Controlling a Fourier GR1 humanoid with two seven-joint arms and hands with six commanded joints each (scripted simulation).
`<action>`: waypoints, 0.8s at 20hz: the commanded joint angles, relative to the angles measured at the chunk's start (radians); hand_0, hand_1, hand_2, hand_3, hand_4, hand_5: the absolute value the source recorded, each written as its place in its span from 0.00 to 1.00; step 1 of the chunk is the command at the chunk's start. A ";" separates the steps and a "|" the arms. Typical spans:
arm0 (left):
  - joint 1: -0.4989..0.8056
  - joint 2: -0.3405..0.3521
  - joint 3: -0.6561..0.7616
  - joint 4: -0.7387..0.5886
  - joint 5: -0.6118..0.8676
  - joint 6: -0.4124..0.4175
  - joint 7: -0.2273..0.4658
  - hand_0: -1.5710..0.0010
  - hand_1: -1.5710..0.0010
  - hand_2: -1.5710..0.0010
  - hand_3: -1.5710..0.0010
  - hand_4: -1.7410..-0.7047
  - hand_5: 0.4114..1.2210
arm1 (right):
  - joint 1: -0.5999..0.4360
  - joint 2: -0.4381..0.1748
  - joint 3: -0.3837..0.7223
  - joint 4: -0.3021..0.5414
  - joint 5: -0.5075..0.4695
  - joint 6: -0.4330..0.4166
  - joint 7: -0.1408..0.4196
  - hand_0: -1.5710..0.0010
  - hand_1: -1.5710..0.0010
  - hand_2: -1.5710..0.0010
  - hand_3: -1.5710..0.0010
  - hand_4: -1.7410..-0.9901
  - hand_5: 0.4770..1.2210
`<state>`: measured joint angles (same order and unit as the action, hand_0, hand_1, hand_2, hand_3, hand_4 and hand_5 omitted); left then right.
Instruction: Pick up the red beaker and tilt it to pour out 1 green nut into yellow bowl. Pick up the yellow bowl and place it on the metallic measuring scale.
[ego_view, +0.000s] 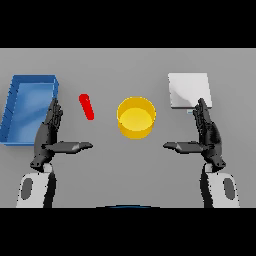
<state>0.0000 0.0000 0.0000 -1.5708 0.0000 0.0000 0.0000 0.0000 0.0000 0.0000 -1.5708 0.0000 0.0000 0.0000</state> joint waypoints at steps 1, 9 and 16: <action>0.004 -0.002 -0.003 -0.003 -0.001 0.001 -0.002 1.00 1.00 1.00 1.00 0.58 0.31 | 0.000 0.001 0.001 0.000 0.000 -0.001 0.000 1.00 1.00 1.00 1.00 0.89 0.14; 0.161 0.025 -0.141 -0.188 -0.145 -0.006 -0.040 1.00 1.00 1.00 1.00 0.58 0.31 | 0.073 -0.063 0.109 -0.095 0.246 -0.068 -0.106 1.00 1.00 1.00 1.00 0.90 0.13; 0.146 0.044 -0.158 -0.202 -0.174 -0.018 0.082 1.00 1.00 1.00 1.00 0.58 0.29 | 0.091 -0.057 0.140 -0.126 0.260 -0.051 -0.101 1.00 1.00 1.00 1.00 0.79 0.18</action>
<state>0.1455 0.0437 -0.1582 -1.7725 -0.1743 -0.0179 0.0840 0.0918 -0.0562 0.1401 -1.6972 0.2603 -0.0505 -0.1026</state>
